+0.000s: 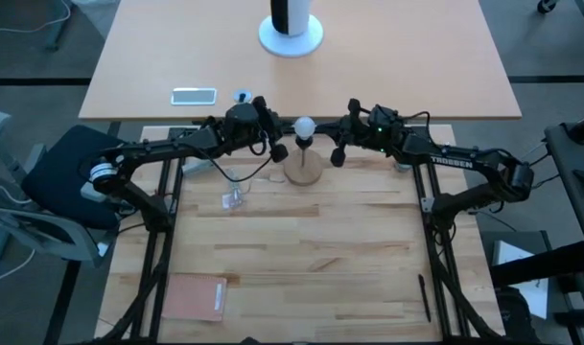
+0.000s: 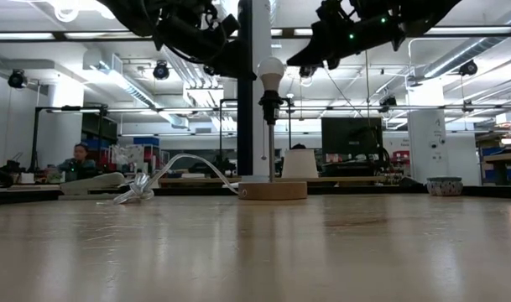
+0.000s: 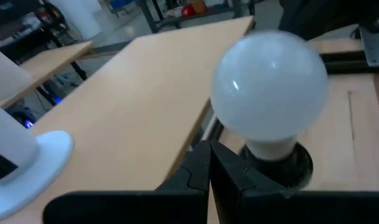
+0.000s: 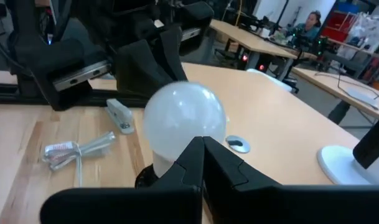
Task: Screw lightbulb
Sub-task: Remove the lightbulb from the desk lamp
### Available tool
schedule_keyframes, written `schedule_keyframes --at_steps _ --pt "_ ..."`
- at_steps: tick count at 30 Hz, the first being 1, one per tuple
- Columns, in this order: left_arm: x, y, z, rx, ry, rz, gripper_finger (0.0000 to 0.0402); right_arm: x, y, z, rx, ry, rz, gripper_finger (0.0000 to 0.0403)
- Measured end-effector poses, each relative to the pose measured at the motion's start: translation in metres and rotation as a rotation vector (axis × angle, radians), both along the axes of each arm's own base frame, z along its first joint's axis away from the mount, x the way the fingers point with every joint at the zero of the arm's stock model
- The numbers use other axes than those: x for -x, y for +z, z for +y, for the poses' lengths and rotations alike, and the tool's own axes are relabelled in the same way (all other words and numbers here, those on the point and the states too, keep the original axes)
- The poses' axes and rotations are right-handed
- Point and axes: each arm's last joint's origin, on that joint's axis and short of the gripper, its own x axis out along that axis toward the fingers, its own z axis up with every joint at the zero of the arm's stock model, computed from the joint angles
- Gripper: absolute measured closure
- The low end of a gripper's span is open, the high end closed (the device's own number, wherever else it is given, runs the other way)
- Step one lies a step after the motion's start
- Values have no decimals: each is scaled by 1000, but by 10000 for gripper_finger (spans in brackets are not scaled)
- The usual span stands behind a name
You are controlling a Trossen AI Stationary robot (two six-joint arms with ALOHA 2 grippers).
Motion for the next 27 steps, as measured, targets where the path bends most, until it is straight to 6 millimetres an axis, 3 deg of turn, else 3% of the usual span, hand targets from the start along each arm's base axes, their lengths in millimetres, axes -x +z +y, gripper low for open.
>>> schedule_keyframes --at_steps 10,27 --pt "-2 4 -1 -25 -73 -37 401 -5 -4 2 -14 110 4 403" --pt "2 2 -9 23 -81 19 401 -1 -3 -1 11 2 21 403"
